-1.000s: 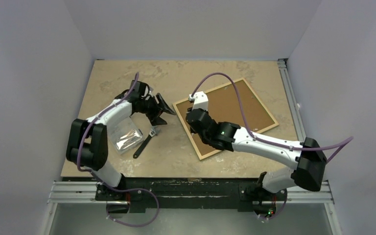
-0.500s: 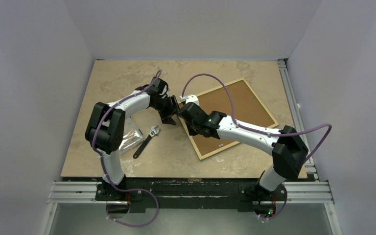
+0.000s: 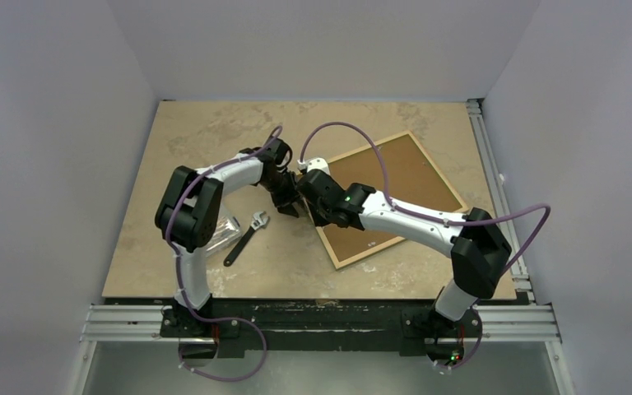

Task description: Take the photo out of the frame

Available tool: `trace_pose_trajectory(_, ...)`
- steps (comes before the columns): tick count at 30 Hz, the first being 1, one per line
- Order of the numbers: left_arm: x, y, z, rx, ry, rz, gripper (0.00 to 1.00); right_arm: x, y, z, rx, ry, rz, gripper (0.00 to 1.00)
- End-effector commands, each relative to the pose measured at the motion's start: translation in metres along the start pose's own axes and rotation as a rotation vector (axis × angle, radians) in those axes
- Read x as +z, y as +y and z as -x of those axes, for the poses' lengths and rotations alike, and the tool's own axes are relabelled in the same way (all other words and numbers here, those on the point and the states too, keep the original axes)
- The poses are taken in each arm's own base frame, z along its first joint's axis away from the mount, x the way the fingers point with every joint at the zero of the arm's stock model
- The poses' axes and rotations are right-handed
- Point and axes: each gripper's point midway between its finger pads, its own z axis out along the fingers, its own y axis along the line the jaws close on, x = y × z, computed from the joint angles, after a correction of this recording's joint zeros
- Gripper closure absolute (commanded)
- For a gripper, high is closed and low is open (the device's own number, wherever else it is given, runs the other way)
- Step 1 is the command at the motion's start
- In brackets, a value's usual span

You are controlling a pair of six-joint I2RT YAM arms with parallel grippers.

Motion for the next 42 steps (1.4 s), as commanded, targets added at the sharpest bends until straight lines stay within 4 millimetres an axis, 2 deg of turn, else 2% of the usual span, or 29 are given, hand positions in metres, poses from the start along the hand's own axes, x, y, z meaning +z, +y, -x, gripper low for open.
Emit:
trace_pose_trajectory(1,-0.005,-0.005,0.012,0.025,-0.042,0.01,0.66,-0.015,-0.003,0.014,0.006,-0.034,-0.004,1.0)
trace_pose_trajectory(8,0.002,0.004,0.015,0.019,-0.032,0.061,0.65,-0.009,-0.007,0.015,0.027,-0.03,-0.012,1.0)
trace_pose_trajectory(18,0.005,0.005,0.014,0.014,-0.02,0.063,0.63,-0.002,-0.009,0.02,0.03,-0.031,-0.017,1.0)
trace_pose_trajectory(25,0.005,0.006,0.014,0.011,-0.021,0.067,0.64,0.007,-0.003,0.008,0.024,0.016,0.005,1.0)
trace_pose_trajectory(28,0.006,0.008,0.014,0.004,-0.019,0.078,0.64,0.006,-0.01,-0.001,0.009,0.047,-0.023,1.0)
trace_pose_trajectory(37,0.007,0.011,0.016,0.003,-0.025,0.1,0.65,-0.013,-0.015,-0.02,-0.019,0.116,-0.01,1.0)
trace_pose_trajectory(42,0.008,0.013,0.016,0.001,-0.021,0.106,0.65,-0.017,-0.013,-0.028,-0.032,0.153,0.012,1.0)
